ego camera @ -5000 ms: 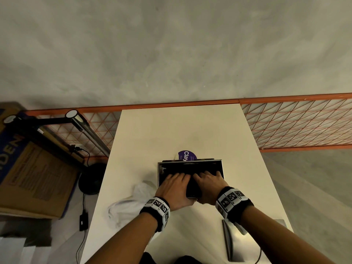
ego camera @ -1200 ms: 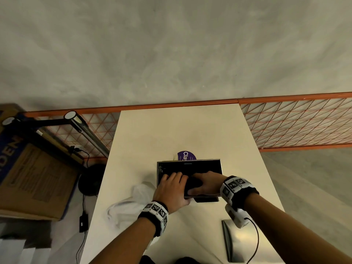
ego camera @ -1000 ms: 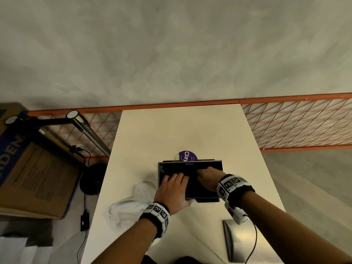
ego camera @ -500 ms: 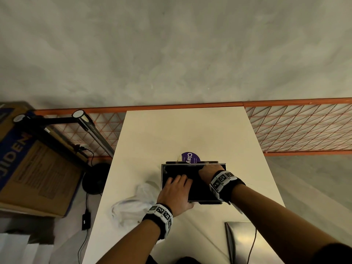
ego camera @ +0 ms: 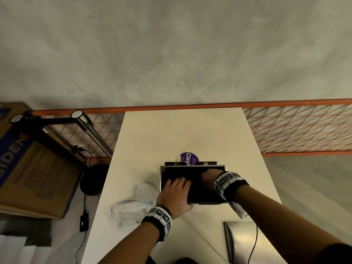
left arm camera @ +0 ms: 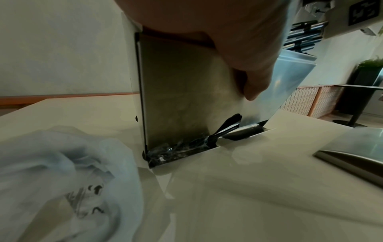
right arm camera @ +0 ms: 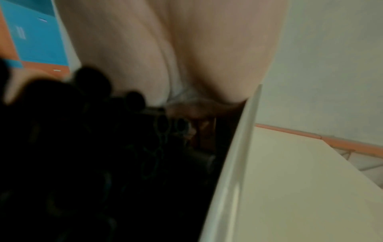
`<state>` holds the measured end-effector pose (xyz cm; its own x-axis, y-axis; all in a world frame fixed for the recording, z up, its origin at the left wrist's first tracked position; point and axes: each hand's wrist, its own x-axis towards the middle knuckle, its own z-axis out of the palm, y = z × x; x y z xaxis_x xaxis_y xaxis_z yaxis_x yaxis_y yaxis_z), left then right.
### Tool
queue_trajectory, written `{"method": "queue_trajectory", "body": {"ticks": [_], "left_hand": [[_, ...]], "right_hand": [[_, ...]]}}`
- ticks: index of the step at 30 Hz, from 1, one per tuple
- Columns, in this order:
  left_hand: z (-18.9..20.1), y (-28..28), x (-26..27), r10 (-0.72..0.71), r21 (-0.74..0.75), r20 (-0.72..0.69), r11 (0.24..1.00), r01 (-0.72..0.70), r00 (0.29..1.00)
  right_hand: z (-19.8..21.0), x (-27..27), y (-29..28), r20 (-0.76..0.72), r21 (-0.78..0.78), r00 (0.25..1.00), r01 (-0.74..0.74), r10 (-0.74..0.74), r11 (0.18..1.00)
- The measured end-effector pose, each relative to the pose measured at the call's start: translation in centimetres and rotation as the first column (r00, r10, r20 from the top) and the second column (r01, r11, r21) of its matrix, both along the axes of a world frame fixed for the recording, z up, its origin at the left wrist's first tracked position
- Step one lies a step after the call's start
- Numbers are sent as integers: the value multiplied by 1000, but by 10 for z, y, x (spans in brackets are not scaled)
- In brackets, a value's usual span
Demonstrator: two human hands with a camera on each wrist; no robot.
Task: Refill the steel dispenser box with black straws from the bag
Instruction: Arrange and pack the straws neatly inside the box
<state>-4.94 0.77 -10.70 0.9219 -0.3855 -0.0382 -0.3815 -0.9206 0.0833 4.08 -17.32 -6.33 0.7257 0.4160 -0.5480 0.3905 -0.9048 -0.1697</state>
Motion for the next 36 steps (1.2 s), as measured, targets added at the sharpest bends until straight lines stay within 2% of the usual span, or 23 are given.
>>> {"method": "queue_trajectory", "body": {"ticks": [5,9,16,24,32,36], "left_hand": [[0,0,0,-8,10,-8,1000,8,1000],[-2,1,0,-14,-7,-3,1000,14,1000],[0,3,8,-24,-54,17,998,25,1000],[-1,4,8,-47,-59,47,997,50,998],[4,4,20,-33,-59,9,998,33,999],[9,4,29,-30,-49,-12,998,29,999]], "right_hand": [[13,-2,5,-9,29,999,39,-39,999],[14,-7,2,65,10,996,-56,55,998],[26,-8,7,167,-148,977,-109,133,983],[42,-5,9,243,-202,951,-142,190,969],[70,11,-12,164,-256,974,-112,158,960],[81,19,-36,63,-170,998,-11,22,985]]}}
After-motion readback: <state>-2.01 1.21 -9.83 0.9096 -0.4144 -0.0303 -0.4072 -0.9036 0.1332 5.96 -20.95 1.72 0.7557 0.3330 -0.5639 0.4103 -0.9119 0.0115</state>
